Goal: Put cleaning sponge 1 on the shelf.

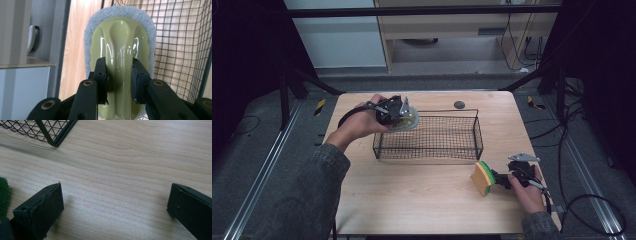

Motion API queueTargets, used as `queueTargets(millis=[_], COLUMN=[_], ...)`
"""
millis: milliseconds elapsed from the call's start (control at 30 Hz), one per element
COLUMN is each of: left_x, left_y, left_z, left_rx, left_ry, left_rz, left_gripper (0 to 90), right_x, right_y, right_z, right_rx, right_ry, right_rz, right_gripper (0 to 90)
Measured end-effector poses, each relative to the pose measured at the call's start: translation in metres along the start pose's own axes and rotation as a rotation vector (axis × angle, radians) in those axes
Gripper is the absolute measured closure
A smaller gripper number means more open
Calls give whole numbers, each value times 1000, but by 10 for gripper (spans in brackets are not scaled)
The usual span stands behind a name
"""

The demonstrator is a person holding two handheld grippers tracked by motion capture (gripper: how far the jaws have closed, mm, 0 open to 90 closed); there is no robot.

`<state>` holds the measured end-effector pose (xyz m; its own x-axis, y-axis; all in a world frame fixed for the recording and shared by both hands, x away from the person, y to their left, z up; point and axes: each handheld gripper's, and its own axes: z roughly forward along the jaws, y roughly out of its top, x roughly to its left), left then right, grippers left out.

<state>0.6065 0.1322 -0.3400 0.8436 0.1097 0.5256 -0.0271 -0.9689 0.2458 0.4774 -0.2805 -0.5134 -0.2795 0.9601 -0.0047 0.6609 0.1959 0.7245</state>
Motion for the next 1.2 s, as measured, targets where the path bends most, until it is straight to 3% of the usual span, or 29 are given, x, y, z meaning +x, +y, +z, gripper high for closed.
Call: queueTargets(millis=[100, 533, 1200], left_x=[-4, -12, -14], left_y=[-2, -9, -17], left_z=[3, 11, 17], left_rx=[15, 17, 36], left_ry=[-10, -31, -50], left_rz=[14, 5, -2], left_gripper=[704, 704, 704], right_x=[0, 0, 0], right_y=[0, 0, 0], right_z=[0, 0, 0], right_rx=[1, 0, -1], right_ry=[0, 0, 1], right_rz=[-2, 0, 3], right_gripper=[7, 7, 7])
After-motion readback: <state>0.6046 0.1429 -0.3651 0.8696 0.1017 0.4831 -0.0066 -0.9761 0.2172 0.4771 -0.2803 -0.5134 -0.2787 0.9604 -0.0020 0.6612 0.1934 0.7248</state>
